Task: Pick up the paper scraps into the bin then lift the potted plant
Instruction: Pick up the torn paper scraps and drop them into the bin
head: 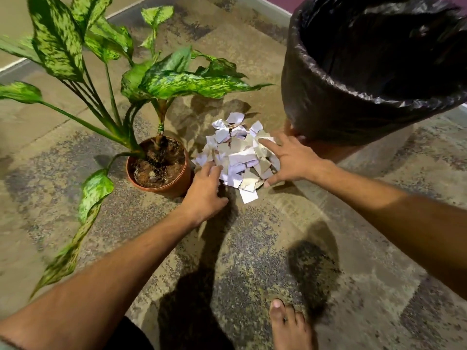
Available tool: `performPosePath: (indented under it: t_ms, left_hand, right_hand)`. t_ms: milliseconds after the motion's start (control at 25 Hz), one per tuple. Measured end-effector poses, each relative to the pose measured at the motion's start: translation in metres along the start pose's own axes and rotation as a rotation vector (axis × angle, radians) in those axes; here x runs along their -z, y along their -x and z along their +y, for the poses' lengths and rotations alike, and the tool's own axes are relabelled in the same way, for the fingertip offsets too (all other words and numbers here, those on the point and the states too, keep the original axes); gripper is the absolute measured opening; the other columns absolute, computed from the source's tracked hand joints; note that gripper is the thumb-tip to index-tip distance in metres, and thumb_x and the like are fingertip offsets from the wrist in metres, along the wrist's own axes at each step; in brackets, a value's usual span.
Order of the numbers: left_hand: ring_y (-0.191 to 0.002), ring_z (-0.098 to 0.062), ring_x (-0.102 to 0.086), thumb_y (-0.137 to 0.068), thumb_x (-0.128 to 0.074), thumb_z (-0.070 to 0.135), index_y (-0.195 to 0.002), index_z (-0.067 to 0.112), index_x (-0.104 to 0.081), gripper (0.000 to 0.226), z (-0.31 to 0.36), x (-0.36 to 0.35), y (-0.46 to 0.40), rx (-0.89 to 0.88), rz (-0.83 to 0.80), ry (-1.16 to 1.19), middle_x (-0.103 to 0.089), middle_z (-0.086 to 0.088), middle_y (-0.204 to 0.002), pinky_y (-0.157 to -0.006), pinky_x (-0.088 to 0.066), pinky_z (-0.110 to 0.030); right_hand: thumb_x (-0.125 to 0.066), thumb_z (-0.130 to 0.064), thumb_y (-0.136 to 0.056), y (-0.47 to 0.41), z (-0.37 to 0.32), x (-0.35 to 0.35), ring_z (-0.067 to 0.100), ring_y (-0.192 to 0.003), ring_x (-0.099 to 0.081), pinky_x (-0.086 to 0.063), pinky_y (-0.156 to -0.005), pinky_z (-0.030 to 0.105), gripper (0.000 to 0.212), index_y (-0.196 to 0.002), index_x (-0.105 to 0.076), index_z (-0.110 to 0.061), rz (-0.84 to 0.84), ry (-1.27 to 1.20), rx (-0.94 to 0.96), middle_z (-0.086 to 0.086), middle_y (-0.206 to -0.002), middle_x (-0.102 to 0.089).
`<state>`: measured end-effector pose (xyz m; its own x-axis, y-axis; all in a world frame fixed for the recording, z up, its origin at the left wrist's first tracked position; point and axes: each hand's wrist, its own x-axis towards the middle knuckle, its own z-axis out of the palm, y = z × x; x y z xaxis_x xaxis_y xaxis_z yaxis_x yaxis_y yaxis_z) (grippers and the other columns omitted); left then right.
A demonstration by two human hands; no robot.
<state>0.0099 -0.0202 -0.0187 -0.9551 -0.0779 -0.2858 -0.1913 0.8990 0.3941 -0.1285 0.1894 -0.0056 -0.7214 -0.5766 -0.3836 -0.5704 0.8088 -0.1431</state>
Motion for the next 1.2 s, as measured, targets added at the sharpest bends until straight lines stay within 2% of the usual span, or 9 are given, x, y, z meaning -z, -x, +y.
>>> performPosePath:
  t_ms: [160,320,520,600,720,880,1040,1120,1200]
  left_hand:
    - [-0.143,-0.038,-0.016,-0.071,-0.081,0.030,-0.152,0.017,-0.011,0.108,0.002,-0.003,-0.016,0.071,0.006,0.102,-0.001,-0.011,-0.160,-0.118,-0.025,-0.043]
    - [-0.138,-0.048,-0.020,-0.067,-0.081,0.033,-0.152,0.025,0.001,0.119,0.006,-0.002,-0.033,0.142,0.031,0.184,0.009,-0.012,-0.159,-0.113,-0.030,-0.050]
    - [-0.144,-0.039,-0.018,-0.069,-0.081,0.029,-0.153,0.017,0.006,0.122,-0.001,-0.002,-0.043,0.197,0.003,0.157,0.014,-0.017,-0.159,-0.109,-0.035,-0.040]
    - [-0.141,-0.040,-0.026,-0.068,-0.083,0.025,-0.153,0.013,-0.001,0.119,-0.004,-0.001,-0.043,0.174,-0.010,0.194,0.005,-0.018,-0.160,-0.103,-0.041,-0.039]
    - [-0.129,-0.044,-0.042,-0.073,-0.078,0.016,-0.144,0.004,-0.030,0.087,-0.004,-0.004,-0.042,0.168,0.003,0.221,-0.044,-0.020,-0.142,-0.098,-0.045,-0.037]
    - [-0.128,-0.035,-0.044,-0.080,-0.074,0.014,-0.142,0.006,-0.033,0.075,-0.007,-0.006,-0.047,0.215,-0.051,0.194,-0.047,-0.017,-0.137,-0.103,-0.039,-0.030]
    - [-0.106,-0.030,-0.058,-0.077,-0.071,0.013,-0.153,0.018,0.003,0.106,-0.008,-0.008,-0.047,0.207,-0.153,0.177,-0.046,-0.019,-0.137,-0.091,-0.047,-0.029]
    - [-0.115,-0.036,-0.056,-0.077,-0.072,0.014,-0.152,0.022,0.012,0.112,-0.009,-0.010,-0.045,0.181,-0.186,0.131,-0.023,-0.024,-0.153,-0.096,-0.048,-0.036]
    - [-0.129,-0.042,-0.043,-0.077,-0.074,0.017,-0.153,0.023,0.008,0.112,-0.010,-0.014,-0.040,0.141,-0.205,0.049,0.003,-0.023,-0.159,-0.106,-0.041,-0.040]
  right_hand:
    - [-0.072,-0.074,-0.061,-0.035,0.005,-0.002,0.043,-0.143,-0.017,-0.027,-0.113,0.054,0.114,-0.151,-0.011,-0.038,-0.031,-0.076,0.009,0.012,-0.159,-0.008]
    - [-0.046,-0.085,-0.071,-0.074,-0.009,0.002,0.046,-0.141,-0.022,-0.028,-0.113,0.055,0.096,-0.149,-0.011,-0.042,-0.001,-0.088,0.023,0.018,-0.158,-0.010]
    - [-0.049,-0.075,-0.080,-0.118,-0.029,0.012,0.044,-0.140,-0.027,-0.028,-0.115,0.053,0.081,-0.150,-0.021,-0.043,-0.030,-0.157,0.066,0.011,-0.160,-0.005]
    - [-0.055,-0.070,-0.081,-0.132,-0.037,0.012,0.043,-0.142,-0.022,-0.025,-0.116,0.052,0.078,-0.148,-0.023,-0.047,-0.060,-0.176,0.085,0.007,-0.161,-0.004]
    - [-0.058,-0.075,-0.075,-0.144,-0.043,0.011,0.035,-0.147,-0.010,-0.018,-0.119,0.049,0.081,-0.145,-0.024,-0.053,-0.145,-0.184,0.135,0.000,-0.163,-0.003]
    - [-0.053,-0.090,-0.061,-0.141,-0.045,-0.005,0.025,-0.148,-0.015,-0.021,-0.118,0.043,0.095,-0.144,-0.020,-0.056,-0.217,-0.152,0.139,-0.008,-0.163,-0.006]
    - [-0.046,-0.093,-0.052,-0.124,-0.052,-0.019,0.033,-0.141,-0.025,-0.031,-0.113,0.047,0.103,-0.143,-0.028,-0.049,-0.222,-0.044,0.209,-0.004,-0.161,-0.014]
    - [-0.052,-0.088,-0.052,-0.109,-0.053,-0.024,0.033,-0.141,-0.021,-0.031,-0.109,0.049,0.103,-0.144,-0.027,-0.048,-0.226,-0.093,0.215,-0.003,-0.161,-0.015]
    - [-0.062,-0.079,-0.055,-0.091,-0.053,-0.027,0.031,-0.142,-0.019,-0.033,-0.108,0.048,0.102,-0.144,-0.023,-0.048,-0.257,-0.117,0.215,-0.004,-0.162,-0.013]
